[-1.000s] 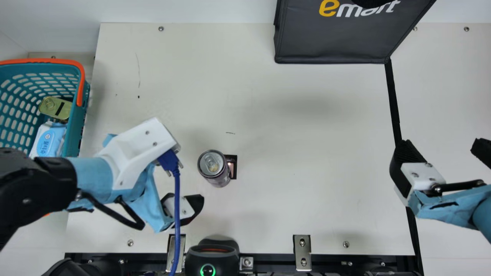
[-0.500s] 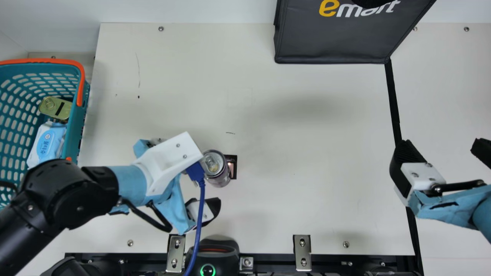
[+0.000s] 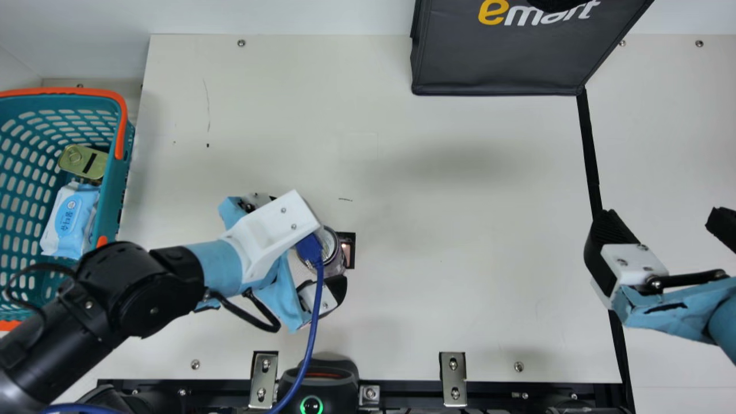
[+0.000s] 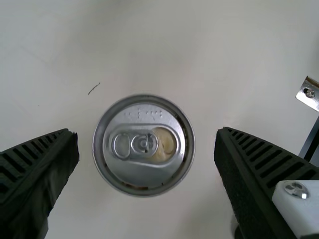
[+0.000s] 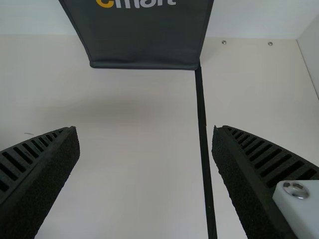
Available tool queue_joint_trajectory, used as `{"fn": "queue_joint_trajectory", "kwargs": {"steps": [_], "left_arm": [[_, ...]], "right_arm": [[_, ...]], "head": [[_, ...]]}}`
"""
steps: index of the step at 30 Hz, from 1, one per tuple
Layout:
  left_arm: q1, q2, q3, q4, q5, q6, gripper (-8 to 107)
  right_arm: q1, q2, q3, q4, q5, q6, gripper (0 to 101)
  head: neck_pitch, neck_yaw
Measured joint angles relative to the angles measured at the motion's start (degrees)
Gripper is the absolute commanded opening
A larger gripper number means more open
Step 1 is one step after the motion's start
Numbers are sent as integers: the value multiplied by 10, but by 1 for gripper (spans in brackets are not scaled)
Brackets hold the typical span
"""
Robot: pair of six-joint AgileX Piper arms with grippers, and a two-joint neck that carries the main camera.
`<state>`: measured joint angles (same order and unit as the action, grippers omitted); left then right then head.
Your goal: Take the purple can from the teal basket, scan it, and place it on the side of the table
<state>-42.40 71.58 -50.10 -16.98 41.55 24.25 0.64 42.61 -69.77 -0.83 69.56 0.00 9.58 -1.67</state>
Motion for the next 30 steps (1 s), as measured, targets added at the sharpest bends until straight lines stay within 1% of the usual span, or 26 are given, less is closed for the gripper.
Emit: {"fn": "queue_joint_trajectory", "kwargs": {"steps": [6, 10, 11, 19, 30], "left_arm": [[3, 5, 4, -18, -11, 14, 23], [4, 8, -6, -30, -13, 13, -4], [4, 11, -10, -31, -14, 10, -8], [-17, 49, -66, -24, -25, -20, -8], [-60, 145, -173, 15, -32, -79, -8]], "right_arm": [[0, 0, 0, 0, 1, 0, 95], [0, 0, 0, 0, 1, 0, 95], [0, 0, 0, 0, 1, 0, 95], [0, 0, 0, 0, 1, 0, 95], [0, 0, 0, 0, 0, 0, 95]], "head": [[0, 0], [0, 0], [0, 0], [0, 0], [0, 0]]}}
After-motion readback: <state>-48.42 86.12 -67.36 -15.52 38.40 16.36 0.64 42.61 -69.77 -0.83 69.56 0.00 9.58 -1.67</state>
